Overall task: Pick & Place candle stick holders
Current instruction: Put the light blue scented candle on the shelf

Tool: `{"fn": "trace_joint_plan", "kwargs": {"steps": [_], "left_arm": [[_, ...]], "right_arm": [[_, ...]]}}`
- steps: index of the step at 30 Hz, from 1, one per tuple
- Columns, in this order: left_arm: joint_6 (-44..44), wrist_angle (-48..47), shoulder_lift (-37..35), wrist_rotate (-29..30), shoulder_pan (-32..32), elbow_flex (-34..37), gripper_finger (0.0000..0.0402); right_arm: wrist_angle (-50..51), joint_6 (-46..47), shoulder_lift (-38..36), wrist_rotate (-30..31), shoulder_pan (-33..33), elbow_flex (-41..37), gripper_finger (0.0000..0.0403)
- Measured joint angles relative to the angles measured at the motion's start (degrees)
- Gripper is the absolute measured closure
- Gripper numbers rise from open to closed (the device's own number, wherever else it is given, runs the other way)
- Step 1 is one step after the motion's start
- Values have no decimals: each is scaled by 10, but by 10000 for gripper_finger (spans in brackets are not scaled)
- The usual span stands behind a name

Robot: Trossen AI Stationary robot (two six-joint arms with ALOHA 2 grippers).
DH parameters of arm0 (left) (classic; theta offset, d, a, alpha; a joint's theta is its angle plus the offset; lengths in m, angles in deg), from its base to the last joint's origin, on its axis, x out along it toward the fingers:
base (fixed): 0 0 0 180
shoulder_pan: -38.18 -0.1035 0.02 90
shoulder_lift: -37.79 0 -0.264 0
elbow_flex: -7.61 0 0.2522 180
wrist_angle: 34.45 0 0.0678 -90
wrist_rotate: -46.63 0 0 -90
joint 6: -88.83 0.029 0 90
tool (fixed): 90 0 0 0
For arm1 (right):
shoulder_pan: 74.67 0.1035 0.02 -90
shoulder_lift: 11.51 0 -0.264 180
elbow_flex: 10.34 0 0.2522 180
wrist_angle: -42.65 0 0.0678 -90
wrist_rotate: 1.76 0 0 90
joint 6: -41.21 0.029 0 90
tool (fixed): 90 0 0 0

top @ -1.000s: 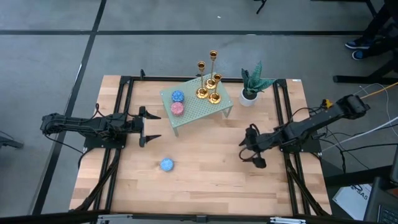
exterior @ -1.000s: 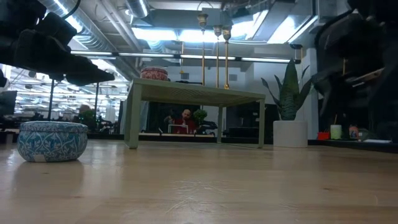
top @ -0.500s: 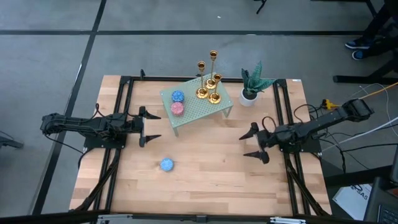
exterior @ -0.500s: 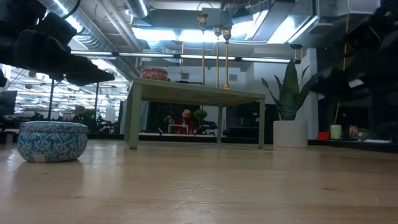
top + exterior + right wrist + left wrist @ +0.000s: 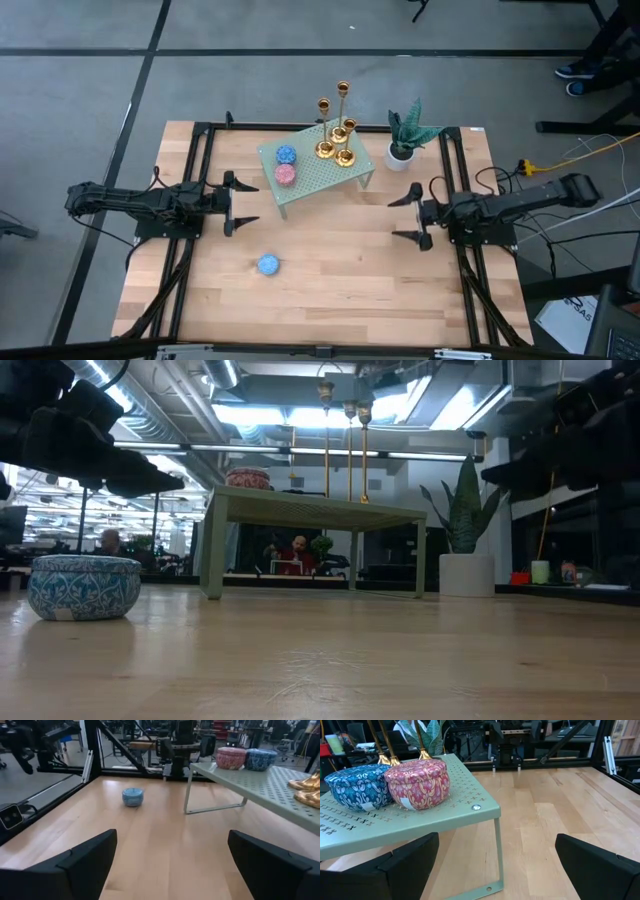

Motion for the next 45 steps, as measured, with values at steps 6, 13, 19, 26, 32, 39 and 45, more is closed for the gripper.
{"fn": "trace_joint_plan", "kwargs": {"steps": [6,13,19,26,32,39,45], "left_arm": [[0,0,0,0,0,0,2],[0,0,0,0,0,0,2],[0,0,0,0,0,0,1],[0,0,0,0,0,0,1],[0,0,0,0,0,0,1],[0,0,0,0,0,0,1],[0,0,0,0,0,0,1]], "right_arm": [[44,-17,-50,-59,-50,0,18],[108,-38,-98,-123,-112,0,18],[150,-52,-127,-157,-160,0,18],[179,-58,-138,-157,-203,0,18],[179,-25,-138,-156,-226,0,18],[183,18,-138,-117,-229,0,18],[191,17,-138,-67,-229,0,18]]}}
